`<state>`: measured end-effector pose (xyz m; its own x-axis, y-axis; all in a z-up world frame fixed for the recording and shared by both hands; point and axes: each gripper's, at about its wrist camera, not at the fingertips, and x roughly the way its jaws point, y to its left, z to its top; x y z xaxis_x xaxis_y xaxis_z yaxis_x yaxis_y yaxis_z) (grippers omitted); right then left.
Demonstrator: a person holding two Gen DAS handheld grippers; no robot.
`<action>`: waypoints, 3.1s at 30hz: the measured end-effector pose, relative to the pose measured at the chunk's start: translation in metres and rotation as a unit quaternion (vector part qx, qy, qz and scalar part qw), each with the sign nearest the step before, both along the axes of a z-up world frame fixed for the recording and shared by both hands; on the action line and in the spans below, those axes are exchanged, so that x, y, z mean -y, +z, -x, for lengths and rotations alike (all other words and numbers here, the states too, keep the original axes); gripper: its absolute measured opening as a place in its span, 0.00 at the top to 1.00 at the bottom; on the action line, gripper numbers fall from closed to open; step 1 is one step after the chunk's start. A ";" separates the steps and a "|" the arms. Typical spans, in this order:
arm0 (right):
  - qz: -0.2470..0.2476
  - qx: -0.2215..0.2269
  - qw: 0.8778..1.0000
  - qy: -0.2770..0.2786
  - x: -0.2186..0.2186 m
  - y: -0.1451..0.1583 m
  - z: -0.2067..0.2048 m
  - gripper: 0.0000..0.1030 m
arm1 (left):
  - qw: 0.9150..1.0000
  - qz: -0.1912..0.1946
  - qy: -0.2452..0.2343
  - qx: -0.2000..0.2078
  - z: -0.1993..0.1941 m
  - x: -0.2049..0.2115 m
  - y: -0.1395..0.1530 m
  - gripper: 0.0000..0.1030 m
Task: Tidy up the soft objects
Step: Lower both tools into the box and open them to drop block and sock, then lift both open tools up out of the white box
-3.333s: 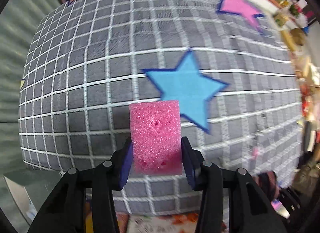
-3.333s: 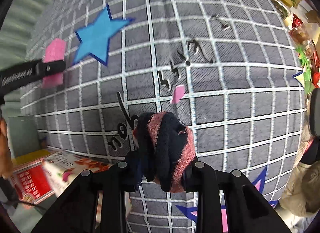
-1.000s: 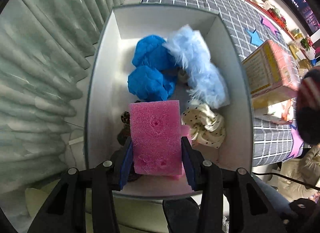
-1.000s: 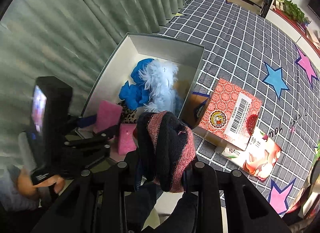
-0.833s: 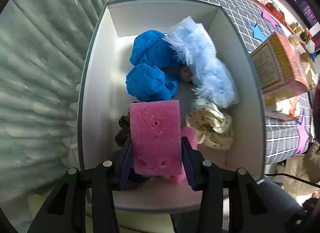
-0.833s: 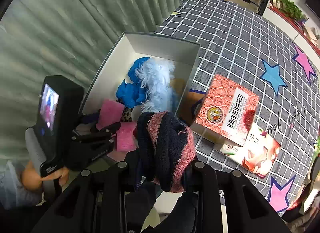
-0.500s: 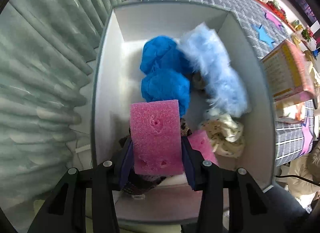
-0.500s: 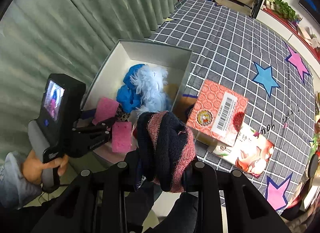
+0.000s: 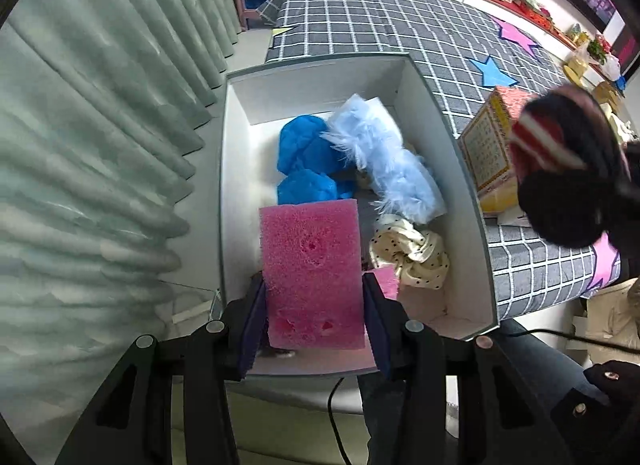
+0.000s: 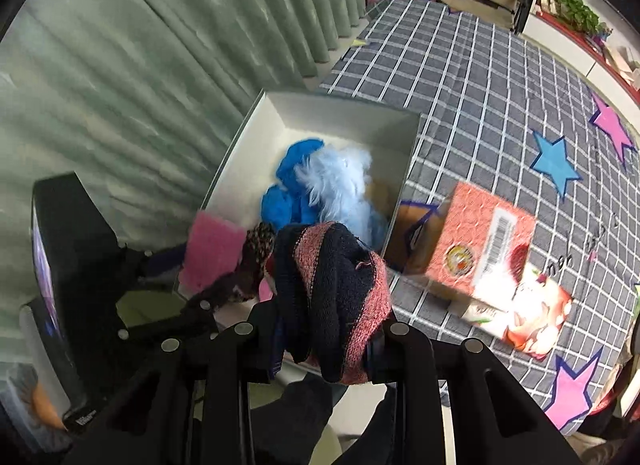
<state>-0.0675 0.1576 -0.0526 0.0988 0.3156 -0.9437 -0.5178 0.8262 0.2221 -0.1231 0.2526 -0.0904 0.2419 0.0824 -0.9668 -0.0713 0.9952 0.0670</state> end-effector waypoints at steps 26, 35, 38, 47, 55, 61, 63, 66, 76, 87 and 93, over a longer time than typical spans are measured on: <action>0.006 -0.006 1.000 0.005 0.000 -0.002 0.001 0.70 | 1.000 0.019 -0.018 0.008 -0.001 0.008 0.004 0.52; 0.004 -0.012 1.000 0.007 -0.002 -0.005 0.001 0.70 | 1.000 0.018 -0.003 0.003 0.003 0.003 0.003 0.52; 0.003 -0.012 1.000 0.010 -0.003 -0.005 0.001 0.70 | 1.000 0.018 -0.002 0.003 0.003 0.003 0.003 0.52; 0.004 -0.017 1.000 0.012 -0.005 -0.008 0.000 0.70 | 1.000 0.020 -0.001 -0.001 0.004 0.003 0.001 0.52; 0.009 -0.017 1.000 0.018 -0.008 -0.010 -0.002 0.70 | 1.000 0.023 0.002 -0.004 0.004 0.001 -0.001 0.52; 0.019 -0.002 1.000 0.021 -0.010 -0.011 -0.011 0.70 | 0.999 0.029 0.014 -0.007 -0.001 -0.002 0.001 0.52; 0.019 -0.004 1.000 0.022 -0.012 -0.011 -0.014 0.70 | 0.999 0.031 0.019 -0.007 -0.002 -0.003 0.002 0.52; 0.021 -0.006 0.999 0.026 -0.016 -0.014 -0.017 0.70 | 0.999 0.031 0.026 -0.010 -0.003 -0.003 0.000 0.52; 0.020 0.021 0.999 0.035 -0.024 -0.007 -0.018 0.04 | 0.997 0.057 0.060 0.001 0.002 -0.011 -0.001 0.16; -0.024 0.049 0.999 0.003 -0.002 0.035 -0.010 0.01 | 0.998 0.032 0.031 0.052 0.005 -0.012 0.041 0.16; 0.007 0.095 0.995 -0.001 0.000 0.054 0.002 0.01 | 0.997 0.056 0.050 0.030 0.005 -0.012 0.048 0.10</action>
